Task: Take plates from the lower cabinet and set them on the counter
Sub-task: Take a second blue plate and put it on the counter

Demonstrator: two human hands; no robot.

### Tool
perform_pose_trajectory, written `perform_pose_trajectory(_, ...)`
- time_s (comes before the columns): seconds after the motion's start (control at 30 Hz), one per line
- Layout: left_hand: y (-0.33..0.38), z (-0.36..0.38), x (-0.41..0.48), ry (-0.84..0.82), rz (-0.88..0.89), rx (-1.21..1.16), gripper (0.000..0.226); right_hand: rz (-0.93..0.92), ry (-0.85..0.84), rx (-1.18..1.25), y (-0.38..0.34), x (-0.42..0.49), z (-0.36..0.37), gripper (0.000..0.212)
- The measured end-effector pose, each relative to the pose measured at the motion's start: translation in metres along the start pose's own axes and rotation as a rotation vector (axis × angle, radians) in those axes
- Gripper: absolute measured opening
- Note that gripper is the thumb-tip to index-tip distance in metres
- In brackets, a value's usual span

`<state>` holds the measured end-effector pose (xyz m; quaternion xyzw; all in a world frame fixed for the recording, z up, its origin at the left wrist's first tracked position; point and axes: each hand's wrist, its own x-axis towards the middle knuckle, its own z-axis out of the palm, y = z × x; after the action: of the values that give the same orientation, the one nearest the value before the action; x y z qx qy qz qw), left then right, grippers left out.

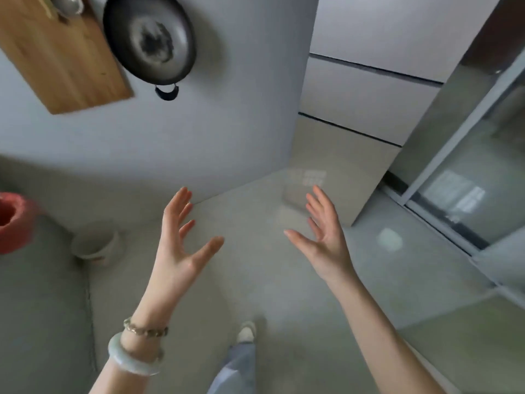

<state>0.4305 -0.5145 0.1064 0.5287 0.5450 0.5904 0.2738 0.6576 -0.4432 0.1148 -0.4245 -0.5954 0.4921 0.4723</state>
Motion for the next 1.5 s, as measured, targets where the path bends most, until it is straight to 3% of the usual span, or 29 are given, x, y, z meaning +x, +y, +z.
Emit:
perform_pose_trajectory(0.4,-0.042,0.149,0.193,-0.542,0.092,-0.140,0.088,0.049,0.520,-0.144,0.022,0.092,-0.096,0.084)
perform_pose_trajectory(0.7,-0.057,0.262,0.256,-0.836,0.137,-0.176,0.091,0.120,0.813,-0.198,0.040,0.108,-0.156,0.082)
perform_pose_trajectory(1.5,-0.055,0.635,0.408,-1.226,0.139,-0.226,0.091,0.205,1.176,-0.221,0.094,0.265,-0.428,0.081)
